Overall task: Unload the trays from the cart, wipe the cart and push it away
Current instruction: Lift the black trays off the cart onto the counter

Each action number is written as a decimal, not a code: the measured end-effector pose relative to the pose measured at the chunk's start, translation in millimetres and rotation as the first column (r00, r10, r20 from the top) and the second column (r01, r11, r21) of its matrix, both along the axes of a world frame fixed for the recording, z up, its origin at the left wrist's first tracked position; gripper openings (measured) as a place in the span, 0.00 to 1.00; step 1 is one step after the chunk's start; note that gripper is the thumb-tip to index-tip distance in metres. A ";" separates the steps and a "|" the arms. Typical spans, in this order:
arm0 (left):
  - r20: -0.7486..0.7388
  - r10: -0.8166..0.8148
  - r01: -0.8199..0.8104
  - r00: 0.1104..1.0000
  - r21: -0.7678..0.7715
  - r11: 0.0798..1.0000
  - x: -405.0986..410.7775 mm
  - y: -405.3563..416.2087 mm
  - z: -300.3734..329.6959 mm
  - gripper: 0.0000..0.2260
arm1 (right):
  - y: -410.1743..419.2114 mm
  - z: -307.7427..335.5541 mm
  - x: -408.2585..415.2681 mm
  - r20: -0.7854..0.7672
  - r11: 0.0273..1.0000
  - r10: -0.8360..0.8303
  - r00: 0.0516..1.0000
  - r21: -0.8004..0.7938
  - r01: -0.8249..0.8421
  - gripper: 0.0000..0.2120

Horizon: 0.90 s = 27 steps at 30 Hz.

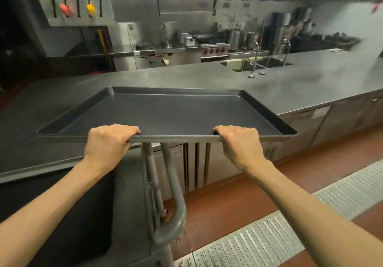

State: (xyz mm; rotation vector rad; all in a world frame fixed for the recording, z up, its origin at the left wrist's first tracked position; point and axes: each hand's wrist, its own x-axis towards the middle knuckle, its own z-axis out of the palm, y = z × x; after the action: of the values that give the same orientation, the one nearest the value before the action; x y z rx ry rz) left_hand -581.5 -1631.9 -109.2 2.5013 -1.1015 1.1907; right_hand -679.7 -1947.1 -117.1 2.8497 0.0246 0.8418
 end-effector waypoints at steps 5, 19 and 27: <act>-0.052 0.012 -0.012 0.999 0.016 1.000 55.2 -111.0 -25.6 0.07 | -108.2 -19.3 42.9 -0.017 0.998 -0.062 0.998 -0.023 0.062 0.14; -0.139 0.144 -0.140 0.980 0.039 0.989 210.8 -330.0 -67.4 0.07 | -337.8 -49.0 226.1 -0.111 0.998 0.067 0.992 -0.010 -0.068 0.11; -0.306 0.364 -0.331 0.880 0.156 0.931 275.4 -377.2 -99.6 0.07 | -391.6 -81.6 353.5 -0.232 0.979 0.203 0.951 0.017 -0.205 0.10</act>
State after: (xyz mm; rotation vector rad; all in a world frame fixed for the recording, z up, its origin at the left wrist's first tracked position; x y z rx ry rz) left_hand -306.1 -2009.1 -208.8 2.9244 -0.6579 0.7473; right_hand -326.2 -2338.8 -198.8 2.9581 0.3568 0.5322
